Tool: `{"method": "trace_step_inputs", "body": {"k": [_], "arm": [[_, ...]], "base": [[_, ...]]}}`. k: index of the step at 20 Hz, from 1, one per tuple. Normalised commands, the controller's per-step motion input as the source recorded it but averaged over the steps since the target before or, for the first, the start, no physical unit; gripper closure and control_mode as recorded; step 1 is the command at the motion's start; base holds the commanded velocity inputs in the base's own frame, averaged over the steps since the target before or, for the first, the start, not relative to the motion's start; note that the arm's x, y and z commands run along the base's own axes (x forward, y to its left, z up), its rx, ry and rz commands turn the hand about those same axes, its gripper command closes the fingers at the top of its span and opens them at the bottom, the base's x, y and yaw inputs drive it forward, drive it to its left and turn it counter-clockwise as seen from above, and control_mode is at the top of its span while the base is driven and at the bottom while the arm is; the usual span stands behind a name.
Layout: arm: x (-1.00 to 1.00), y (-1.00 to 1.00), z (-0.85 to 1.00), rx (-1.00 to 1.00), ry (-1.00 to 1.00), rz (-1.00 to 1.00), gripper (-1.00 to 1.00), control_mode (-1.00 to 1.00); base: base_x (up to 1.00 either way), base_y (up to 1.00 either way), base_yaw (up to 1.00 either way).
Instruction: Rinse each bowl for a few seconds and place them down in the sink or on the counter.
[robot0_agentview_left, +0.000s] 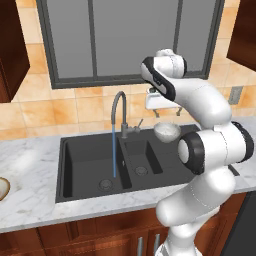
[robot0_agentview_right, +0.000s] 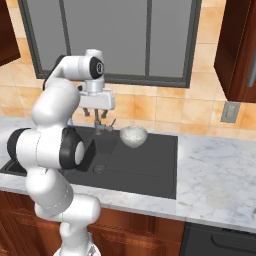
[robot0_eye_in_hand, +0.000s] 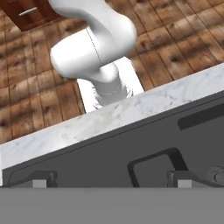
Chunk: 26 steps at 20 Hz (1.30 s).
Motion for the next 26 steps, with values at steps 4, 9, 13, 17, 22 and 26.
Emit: {"method": "trace_step_inputs", "body": {"k": [4, 9, 13, 17, 22, 26], "arm": [[-0.01, 0.67, 0.00, 0.00, 0.03, 0.05, -1.00, -1.00], [-0.01, 0.58, 0.00, 0.03, 0.00, 0.05, -1.00, -1.00], [-0.06, 0.57, 0.00, 0.03, 0.00, 0.05, -1.00, -1.00], [-0.12, 0.55, 0.00, 0.02, 0.00, 0.04, -1.00, -1.00], [-0.13, 0.54, 0.00, 0.00, 0.00, 0.03, -1.00, -1.00], [-0.14, 0.55, 0.00, 0.00, 0.00, 0.01, -1.00, -1.00]], "base": [[0.00, 0.00, 0.00], [0.00, 0.00, 0.00], [0.00, 0.00, 0.00], [0.00, 0.00, 0.00], [0.00, 0.00, 0.00], [0.00, 0.00, 0.00]]}}
